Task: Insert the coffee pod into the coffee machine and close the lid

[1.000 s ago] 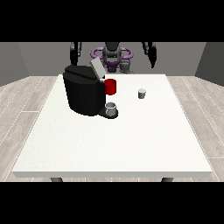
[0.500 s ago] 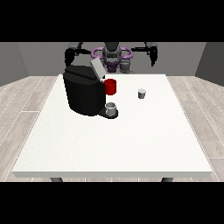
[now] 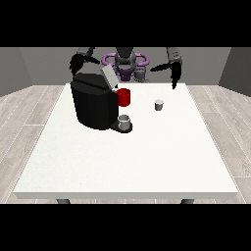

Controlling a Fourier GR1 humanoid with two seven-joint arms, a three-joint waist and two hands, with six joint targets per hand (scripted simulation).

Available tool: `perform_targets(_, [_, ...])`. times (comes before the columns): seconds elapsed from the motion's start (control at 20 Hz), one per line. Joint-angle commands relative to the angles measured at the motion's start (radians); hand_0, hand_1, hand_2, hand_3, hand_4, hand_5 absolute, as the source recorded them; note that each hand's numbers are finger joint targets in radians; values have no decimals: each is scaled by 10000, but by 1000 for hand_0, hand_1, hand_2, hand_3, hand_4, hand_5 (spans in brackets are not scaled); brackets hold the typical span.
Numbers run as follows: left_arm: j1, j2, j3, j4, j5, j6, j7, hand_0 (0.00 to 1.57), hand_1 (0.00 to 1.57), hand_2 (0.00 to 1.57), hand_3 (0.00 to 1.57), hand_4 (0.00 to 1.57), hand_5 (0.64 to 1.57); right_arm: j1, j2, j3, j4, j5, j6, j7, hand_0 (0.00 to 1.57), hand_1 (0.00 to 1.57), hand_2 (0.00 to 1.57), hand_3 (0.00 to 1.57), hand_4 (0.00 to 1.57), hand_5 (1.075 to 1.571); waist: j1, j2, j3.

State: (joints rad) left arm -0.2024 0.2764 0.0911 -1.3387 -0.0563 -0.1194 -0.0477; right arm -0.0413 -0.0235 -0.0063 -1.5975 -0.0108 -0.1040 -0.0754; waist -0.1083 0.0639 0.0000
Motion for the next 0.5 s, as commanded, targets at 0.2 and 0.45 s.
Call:
perform_targets(0.2, [-1749, 508, 597, 2566, -415, -22, -58, 0, 0, 0, 0, 0, 1571, -511, 37, 179, -116, 73, -150, 162, 0, 0, 0, 0, 118, 1571, -379, 659, -2])
perform_targets(0.45, [-2045, 126, -23, 2908, -1193, 394, 304, 0, 0, 0, 0, 0, 1571, -989, 145, -175, 1023, -223, -207, -376, 0, 0, 0, 0, 259, 1571, -51, 890, 2])
